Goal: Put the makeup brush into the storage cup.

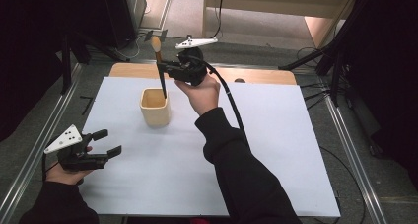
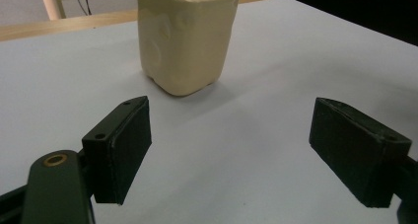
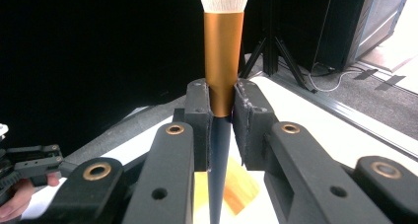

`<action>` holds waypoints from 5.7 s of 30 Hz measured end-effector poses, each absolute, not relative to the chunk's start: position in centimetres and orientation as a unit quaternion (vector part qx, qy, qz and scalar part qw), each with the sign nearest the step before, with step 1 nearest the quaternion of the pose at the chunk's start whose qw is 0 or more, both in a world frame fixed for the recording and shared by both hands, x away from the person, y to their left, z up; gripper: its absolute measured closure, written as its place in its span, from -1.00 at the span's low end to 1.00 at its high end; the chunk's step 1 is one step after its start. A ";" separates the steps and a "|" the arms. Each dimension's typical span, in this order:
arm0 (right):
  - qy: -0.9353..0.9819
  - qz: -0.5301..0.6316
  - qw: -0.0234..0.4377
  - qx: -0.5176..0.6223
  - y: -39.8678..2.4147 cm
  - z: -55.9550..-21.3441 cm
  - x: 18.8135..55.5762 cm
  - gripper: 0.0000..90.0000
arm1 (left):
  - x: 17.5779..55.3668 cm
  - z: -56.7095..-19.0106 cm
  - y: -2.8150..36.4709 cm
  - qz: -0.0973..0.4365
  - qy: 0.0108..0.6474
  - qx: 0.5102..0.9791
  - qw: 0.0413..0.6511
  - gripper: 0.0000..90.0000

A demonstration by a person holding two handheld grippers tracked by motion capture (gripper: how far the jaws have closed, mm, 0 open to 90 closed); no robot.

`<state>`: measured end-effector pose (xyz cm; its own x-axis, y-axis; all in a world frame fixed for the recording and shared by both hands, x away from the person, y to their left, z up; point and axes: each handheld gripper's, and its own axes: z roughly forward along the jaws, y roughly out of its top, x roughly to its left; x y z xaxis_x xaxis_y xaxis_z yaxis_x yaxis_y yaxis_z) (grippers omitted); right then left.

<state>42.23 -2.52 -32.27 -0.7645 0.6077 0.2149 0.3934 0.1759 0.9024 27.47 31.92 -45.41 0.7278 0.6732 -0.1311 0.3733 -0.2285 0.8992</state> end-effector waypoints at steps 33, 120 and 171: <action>0.767 0.540 0.088 0.334 0.8 -34.6 44.4 0.75 | 27.4 -45.4 32.0 0.146 0.339 0.769 0.522 -0.62; 0.797 0.537 0.098 0.256 -5.6 -38.8 40.2 -0.23 | 27.5 -45.4 32.0 0.146 0.339 0.773 0.517 -0.62; 0.789 0.551 0.105 0.252 -14.9 -41.8 34.2 -0.32 | 27.5 -45.5 31.8 0.144 0.340 0.774 0.515 -0.62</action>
<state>34.18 -14.91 -41.81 -0.8509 0.5130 0.1132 0.2826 0.2654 0.9218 27.51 31.83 -45.46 0.7272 0.6747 -0.1266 0.3778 -0.2393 0.8944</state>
